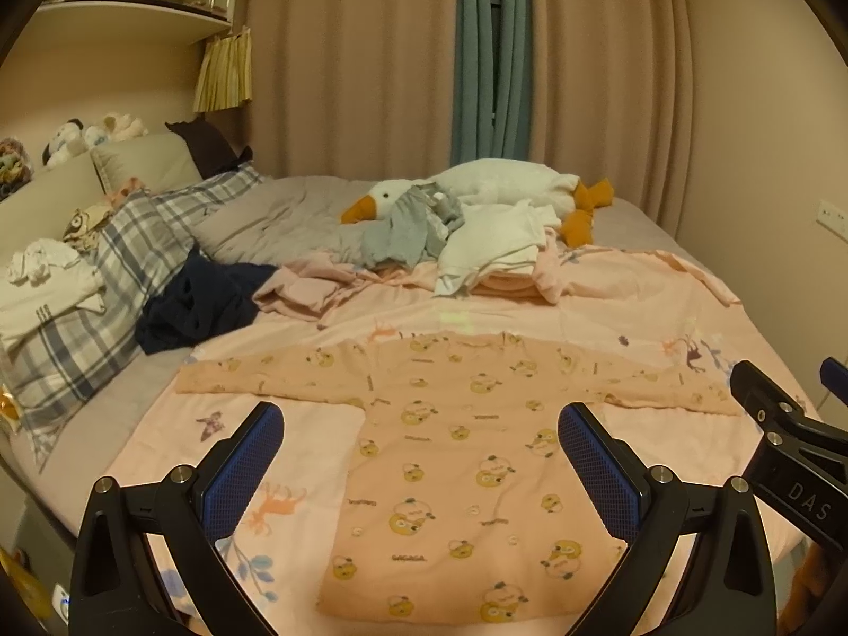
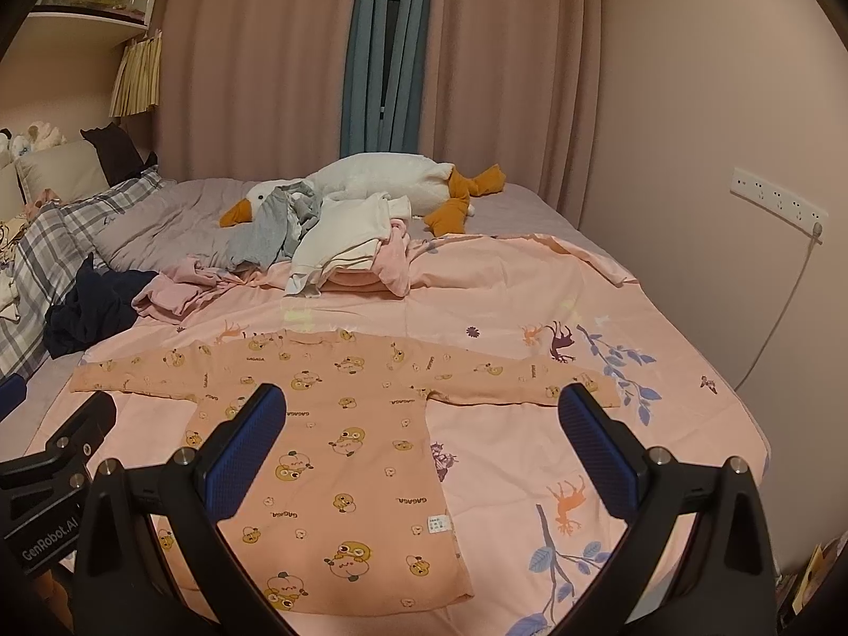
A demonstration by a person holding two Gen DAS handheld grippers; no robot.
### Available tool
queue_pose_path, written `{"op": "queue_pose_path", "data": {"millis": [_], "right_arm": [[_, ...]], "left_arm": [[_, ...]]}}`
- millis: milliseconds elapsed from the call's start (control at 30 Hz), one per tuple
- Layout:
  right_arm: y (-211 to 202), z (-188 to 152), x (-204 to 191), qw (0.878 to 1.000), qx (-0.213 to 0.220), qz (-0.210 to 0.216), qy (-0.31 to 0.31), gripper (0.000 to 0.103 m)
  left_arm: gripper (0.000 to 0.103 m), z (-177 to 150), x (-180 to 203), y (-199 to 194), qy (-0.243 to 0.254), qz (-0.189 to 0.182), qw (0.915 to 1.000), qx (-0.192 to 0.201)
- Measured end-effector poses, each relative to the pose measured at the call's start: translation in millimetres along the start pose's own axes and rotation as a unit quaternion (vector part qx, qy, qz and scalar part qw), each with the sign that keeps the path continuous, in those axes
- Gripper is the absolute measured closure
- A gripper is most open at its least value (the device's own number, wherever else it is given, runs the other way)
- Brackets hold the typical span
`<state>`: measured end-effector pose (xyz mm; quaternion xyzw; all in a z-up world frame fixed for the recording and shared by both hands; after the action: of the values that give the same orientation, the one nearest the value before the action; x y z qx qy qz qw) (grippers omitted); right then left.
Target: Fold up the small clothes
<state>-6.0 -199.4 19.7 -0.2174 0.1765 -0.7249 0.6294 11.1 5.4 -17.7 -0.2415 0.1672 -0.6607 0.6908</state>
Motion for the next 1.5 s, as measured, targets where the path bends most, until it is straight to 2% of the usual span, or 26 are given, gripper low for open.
{"op": "queue_pose_path", "data": {"millis": [200,267,433,633,833,1500], "right_arm": [[2.2,0.8,-1.5,1.000,-0.002,0.001,-0.002,0.000],[3.6,0.7,-2.0,1.000,-0.003,0.001,-0.004,0.000],[6.2,-0.7,-3.1,1.000,-0.008,0.004,-0.004,0.000],[8.3,-2.1,-6.0,1.000,-0.014,0.000,-0.004,0.000],[7.9,-2.2,-7.3,1.000,-0.013,0.000,-0.009,0.000],[9.5,-1.4,-3.6,1.000,-0.015,-0.005,-0.004,0.000]], "left_arm": [[0.000,1.1,-0.3,0.5,-0.006,-0.004,1.0000,-0.007],[0.000,1.5,0.5,0.2,0.009,0.006,0.9999,0.008],[0.000,1.4,-1.2,1.4,0.010,0.014,0.9997,0.015],[0.000,1.8,-0.1,2.9,0.000,0.013,0.9999,-0.006],[0.000,2.3,1.0,2.3,0.001,0.008,1.0000,-0.002],[0.000,3.8,7.6,0.9,0.019,0.012,0.9994,-0.028]]}}
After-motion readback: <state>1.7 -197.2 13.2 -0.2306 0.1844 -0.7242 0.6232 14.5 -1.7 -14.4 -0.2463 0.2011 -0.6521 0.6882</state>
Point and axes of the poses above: each gripper's, at about its wrist camera, not at the fingertips, and y roughly the way its jaws point, x to its right, z to its top, the point moved 1 cm from there along y, roughly the way its jaws point, and after that the axes turned 1 degree about -x, right-handed, at the moved point
